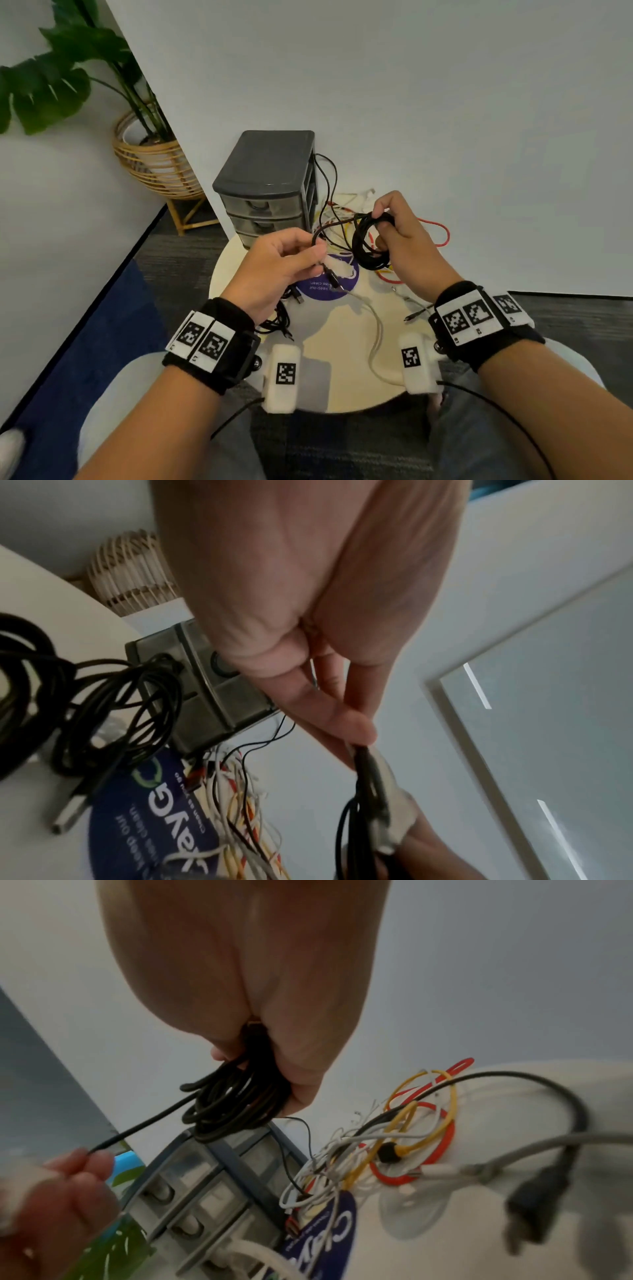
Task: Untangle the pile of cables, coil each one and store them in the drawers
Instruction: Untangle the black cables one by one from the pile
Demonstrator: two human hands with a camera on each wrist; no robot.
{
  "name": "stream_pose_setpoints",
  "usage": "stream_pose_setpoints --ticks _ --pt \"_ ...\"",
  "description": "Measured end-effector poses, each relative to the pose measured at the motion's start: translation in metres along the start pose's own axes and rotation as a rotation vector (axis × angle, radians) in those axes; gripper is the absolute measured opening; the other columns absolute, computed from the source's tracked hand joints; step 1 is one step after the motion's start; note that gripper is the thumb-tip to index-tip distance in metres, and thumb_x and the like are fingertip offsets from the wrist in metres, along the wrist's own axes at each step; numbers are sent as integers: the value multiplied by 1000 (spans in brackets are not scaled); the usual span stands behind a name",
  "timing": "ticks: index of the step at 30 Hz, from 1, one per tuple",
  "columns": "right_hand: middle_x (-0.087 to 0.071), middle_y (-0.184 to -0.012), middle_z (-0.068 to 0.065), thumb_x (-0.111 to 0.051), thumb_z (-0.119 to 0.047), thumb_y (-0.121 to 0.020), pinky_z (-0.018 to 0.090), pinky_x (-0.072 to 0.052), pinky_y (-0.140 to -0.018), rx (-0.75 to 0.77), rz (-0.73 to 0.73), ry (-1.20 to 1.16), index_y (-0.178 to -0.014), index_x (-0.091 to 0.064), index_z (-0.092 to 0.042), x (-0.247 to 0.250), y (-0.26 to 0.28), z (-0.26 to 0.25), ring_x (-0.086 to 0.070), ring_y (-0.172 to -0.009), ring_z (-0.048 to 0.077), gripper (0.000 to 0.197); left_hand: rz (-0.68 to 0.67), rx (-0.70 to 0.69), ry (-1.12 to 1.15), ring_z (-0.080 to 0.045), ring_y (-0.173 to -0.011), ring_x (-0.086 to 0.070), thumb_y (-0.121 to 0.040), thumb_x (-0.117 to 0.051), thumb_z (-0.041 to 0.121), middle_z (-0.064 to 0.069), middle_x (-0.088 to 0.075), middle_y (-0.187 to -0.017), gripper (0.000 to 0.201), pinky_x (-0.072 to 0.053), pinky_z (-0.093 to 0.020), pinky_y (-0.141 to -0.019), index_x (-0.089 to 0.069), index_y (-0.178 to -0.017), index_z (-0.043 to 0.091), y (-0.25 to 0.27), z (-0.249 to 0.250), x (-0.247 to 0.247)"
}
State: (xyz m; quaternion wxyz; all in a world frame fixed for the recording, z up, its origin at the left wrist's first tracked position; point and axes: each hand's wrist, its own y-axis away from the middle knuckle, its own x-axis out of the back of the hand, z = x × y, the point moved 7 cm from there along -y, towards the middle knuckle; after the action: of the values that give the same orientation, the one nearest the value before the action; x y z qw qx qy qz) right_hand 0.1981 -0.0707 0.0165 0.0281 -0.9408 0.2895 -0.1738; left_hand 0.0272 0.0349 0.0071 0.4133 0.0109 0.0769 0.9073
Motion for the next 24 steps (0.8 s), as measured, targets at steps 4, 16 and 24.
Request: stream_pose_setpoints --ticks 4,16,24 --pt "-44 -79 -10 -32 -2 -104 28 -36 -58 20 13 41 -103 -43 -31 -12 -9 3 -38 -63 11 31 62 -107 -20 -13 -84 -71 -89 -72 5 -7 -75 -92 15 -59 -23 -75 -69 -103 5 -5 8 -5" --pt "-56 -97 -2 -33 -8 -108 21 -51 -62 -21 -37 -130 -108 -45 -27 -36 -4 -12 -58 -73 -3 22 338 -371 3 -32 -89 -73 -89 -75 8 -13 -74 -95 13 -63 -46 -81 -67 -97 5 1 22 -12" --pt "-55 -84 -7 -35 -8 -108 19 -47 -61 -109 -44 -250 -110 -47 -25 -39 0 -7 -51 -66 -2 22 301 -479 -492 -16 -101 -61 -94 -72 25 7 -52 -108 14 -57 -41 -87 -58 -93 26 -7 20 -19"
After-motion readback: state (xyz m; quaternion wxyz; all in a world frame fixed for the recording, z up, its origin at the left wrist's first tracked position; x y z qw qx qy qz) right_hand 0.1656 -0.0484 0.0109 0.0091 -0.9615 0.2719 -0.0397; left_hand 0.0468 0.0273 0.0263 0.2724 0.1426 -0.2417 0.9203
